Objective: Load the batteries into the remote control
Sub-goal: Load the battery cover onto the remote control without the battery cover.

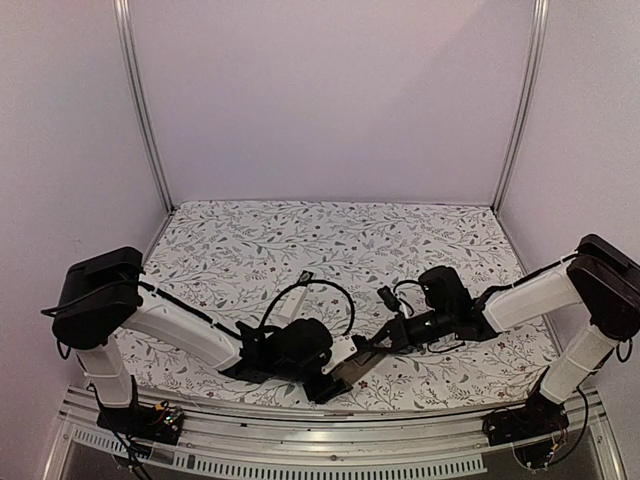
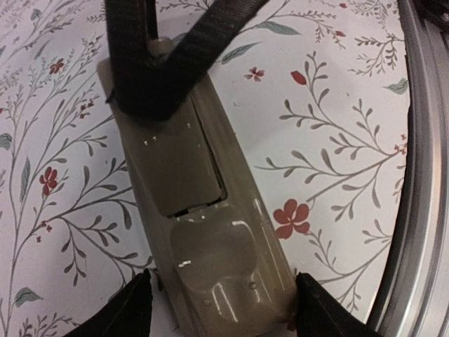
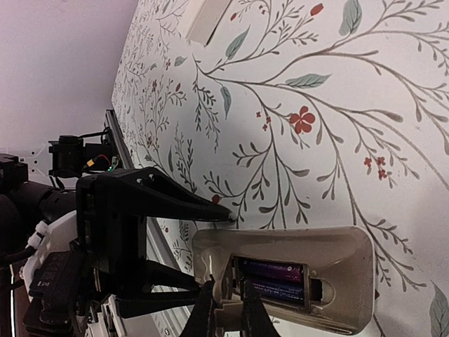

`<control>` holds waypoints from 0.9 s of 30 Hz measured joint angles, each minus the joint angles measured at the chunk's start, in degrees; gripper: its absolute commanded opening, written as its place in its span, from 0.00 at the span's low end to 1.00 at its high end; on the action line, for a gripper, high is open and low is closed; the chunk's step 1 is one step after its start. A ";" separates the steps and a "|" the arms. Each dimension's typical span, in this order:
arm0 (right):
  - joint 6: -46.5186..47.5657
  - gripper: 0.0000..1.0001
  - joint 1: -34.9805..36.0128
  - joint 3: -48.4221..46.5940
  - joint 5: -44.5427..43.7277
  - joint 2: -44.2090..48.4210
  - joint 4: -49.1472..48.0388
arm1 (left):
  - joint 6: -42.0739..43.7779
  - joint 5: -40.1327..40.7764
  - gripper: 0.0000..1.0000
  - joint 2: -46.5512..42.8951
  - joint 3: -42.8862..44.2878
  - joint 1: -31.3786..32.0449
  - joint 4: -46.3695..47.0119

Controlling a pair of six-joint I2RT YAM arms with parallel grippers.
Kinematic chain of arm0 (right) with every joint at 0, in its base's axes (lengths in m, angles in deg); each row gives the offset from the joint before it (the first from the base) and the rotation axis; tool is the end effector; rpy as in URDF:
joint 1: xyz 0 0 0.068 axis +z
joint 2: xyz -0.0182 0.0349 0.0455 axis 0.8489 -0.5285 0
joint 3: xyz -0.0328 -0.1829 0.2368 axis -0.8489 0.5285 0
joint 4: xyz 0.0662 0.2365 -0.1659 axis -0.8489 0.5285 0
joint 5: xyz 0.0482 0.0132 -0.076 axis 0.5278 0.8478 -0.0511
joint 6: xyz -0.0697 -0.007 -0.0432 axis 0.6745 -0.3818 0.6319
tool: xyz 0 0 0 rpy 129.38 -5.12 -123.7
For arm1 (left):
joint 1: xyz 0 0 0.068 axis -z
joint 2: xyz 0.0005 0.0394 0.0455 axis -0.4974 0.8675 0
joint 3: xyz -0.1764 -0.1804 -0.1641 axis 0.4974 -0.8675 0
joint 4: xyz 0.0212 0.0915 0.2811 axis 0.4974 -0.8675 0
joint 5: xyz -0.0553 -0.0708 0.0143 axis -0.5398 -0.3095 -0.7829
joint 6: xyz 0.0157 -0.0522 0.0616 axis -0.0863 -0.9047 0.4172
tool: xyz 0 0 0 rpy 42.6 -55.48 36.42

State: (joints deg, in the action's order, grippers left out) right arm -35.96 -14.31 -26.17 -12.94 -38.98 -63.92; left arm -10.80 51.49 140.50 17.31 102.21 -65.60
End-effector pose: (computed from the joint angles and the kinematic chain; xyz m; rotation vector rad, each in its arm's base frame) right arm 0.2045 0.2567 0.1050 -0.5033 2.5410 1.4142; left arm 0.1260 -0.3817 0.0804 1.3398 2.0733 -0.5450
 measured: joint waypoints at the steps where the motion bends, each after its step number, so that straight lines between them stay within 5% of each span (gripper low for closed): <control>1: -0.07 0.00 0.00 0.13 -0.02 0.00 -0.09 | -0.02 0.02 0.68 0.00 -0.04 0.00 0.09; 27: 0.17 0.00 0.00 0.39 -1.05 0.07 -0.04 | -0.15 0.44 0.68 0.31 -0.26 0.00 1.11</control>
State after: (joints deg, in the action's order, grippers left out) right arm -35.79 -14.31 -25.78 -13.99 -38.92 -63.96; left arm -10.95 51.93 140.80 17.05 102.21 -64.49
